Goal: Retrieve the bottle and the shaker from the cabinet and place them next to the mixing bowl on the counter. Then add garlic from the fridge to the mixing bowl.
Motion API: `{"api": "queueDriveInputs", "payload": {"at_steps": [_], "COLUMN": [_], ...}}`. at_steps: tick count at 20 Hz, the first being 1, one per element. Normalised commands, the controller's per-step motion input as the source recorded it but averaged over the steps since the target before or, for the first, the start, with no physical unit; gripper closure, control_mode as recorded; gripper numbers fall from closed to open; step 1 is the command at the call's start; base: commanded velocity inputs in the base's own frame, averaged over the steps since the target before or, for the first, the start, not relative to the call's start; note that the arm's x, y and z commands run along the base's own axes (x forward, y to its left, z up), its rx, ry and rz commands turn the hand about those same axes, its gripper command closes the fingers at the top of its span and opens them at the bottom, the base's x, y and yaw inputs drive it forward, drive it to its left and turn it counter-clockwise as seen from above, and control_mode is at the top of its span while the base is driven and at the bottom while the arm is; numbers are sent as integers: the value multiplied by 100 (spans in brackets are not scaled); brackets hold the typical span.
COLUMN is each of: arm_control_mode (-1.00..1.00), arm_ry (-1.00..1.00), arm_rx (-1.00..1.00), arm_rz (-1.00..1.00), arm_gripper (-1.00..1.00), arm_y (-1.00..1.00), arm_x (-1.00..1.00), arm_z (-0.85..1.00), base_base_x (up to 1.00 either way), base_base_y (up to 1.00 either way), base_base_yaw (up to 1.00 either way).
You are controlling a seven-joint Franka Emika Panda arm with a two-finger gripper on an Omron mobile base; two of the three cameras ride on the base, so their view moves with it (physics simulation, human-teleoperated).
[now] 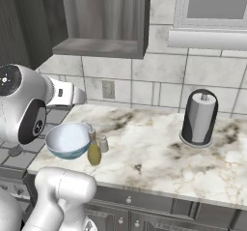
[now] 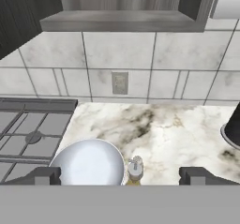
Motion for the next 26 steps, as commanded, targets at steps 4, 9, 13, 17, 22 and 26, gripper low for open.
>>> {"api": "queueDriveInputs", "payload": {"at_steps": [4,9,13,17,22,26], "arm_control_mode": [-100,-100,-100,100,100,100], "arm_ry": [3,0,0,0,0,0], "arm_rx": [0,0,0,0,0,0], "arm_rz": [-6,-8,0,0,0,0], "arm_gripper": [-100,-100,-100,-100,-100,-100], "arm_y": [0,-5,0,0,0,0], "arm_x": [-16,-16,0,0,0,0], "arm_z": [4,0,0,0,0,0], "base_base_x": [0,0,0,0,-48,-100], "base_base_y": [0,0,0,0,-21,-43], "base_base_yaw": [0,0,0,0,-9,-28]}}
